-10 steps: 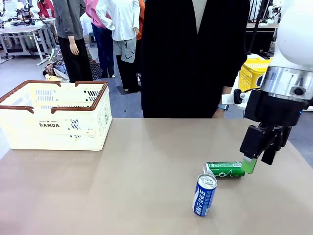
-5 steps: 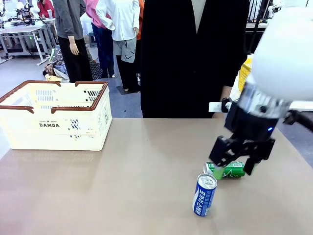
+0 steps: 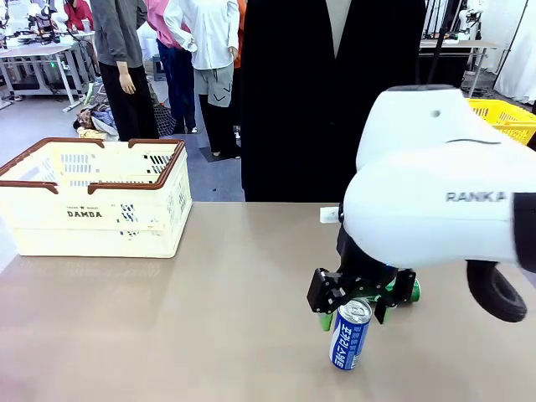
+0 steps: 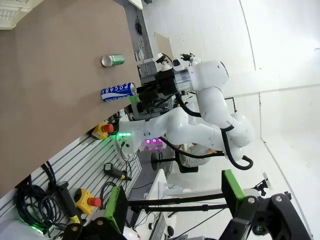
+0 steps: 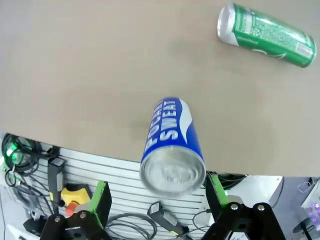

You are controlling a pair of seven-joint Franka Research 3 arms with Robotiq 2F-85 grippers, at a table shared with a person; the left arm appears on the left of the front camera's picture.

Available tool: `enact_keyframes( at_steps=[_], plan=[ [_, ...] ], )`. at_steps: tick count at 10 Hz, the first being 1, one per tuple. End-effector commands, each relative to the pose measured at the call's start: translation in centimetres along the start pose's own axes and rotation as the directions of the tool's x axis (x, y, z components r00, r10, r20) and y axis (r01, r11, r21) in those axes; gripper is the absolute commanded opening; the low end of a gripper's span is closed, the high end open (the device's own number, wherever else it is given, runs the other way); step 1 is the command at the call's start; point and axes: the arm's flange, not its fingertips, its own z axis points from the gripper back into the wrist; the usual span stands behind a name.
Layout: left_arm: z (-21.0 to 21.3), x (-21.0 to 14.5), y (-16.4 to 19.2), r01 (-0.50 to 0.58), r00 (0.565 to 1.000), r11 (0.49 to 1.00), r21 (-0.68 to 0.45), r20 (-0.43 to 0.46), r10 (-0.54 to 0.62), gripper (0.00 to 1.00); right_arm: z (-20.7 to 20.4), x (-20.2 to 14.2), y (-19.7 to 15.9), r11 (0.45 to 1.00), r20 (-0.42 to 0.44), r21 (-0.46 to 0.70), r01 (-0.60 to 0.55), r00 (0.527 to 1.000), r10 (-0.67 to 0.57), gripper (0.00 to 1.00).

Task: Place the drinks into the Shopping basket.
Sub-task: Pick up one drink and place it into the Shopping basket.

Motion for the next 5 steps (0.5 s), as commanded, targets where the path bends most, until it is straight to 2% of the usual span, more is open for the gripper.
enact_keyframes(
  at_steps=[1,2,4,5],
  plan=[
    [-0.01,-0.22,-0.11,0.01,1.0,1.0,-0.018,0.0,-0.01,1.0,-1.66,2.03,0.11,0.999,-0.034,-0.016,0.031,0.999,-0.031,1.0],
    [-0.01,-0.22,-0.11,0.01,1.0,1.0,-0.018,0.0,-0.01,1.0,-2.05,2.26,-0.05,0.999,-0.048,-0.027,0.034,0.998,-0.036,1.0],
    [-0.01,-0.22,-0.11,0.01,1.0,1.0,-0.018,0.0,-0.01,1.0,-2.05,2.38,-0.3,0.998,-0.012,-0.05,0.043,0.999,-0.044,1.0],
    [-0.01,-0.22,-0.11,0.01,1.0,1.0,-0.018,0.0,-0.01,1.0,-2.1,2.34,-0.4,0.998,-0.002,-0.061,0.028,1.0,-0.028,0.4]
  ],
)
